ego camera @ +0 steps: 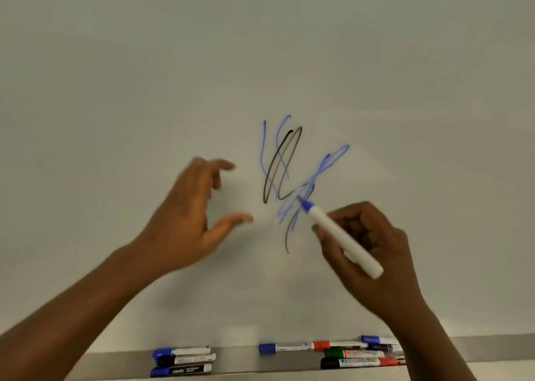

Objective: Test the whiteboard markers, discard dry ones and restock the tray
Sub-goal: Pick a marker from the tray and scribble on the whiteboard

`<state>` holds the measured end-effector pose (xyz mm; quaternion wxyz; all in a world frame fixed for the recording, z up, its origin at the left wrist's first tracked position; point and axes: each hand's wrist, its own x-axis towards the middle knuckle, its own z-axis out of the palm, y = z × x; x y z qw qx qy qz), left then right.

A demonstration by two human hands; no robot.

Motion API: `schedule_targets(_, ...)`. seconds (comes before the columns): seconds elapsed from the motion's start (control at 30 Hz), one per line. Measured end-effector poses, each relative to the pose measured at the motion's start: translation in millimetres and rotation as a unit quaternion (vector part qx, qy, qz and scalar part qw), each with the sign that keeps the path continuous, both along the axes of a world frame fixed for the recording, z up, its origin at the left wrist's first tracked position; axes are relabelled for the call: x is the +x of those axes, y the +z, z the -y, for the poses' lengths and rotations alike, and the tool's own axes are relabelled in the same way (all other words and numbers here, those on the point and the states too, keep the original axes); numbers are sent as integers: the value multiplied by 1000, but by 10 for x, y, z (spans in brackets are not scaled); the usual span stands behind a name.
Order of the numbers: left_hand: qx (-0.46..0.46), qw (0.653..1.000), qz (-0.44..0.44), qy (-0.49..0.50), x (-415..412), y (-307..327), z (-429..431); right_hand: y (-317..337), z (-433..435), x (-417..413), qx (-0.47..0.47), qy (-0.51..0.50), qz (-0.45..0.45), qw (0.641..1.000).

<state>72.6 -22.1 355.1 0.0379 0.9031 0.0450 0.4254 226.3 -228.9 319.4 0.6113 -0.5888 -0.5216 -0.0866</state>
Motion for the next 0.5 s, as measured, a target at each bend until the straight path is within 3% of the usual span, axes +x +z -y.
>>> schedule_targets(0.07,26,994,77,74,72,165,-167,4,-173,162,48,-129,63,988)
schedule_targets(0.13,53,985,111,124,169,237,-336,-63,-344,295,81,-191,81,975)
schedule_targets(0.23,161,964,129,165,285,172,-608,-380,-515,356,50,-142,177,973)
schedule_targets(0.37,345,911,165,155,337,-9,-891,-746,-497,366,-116,-63,352,927)
schedule_targets(0.43,362,901,190,141,344,-48,-943,-602,-426,449,-95,-78,318,940)
schedule_targets(0.5,363,900,198,136,348,-55,-940,-343,-395,539,4,-149,245,958)
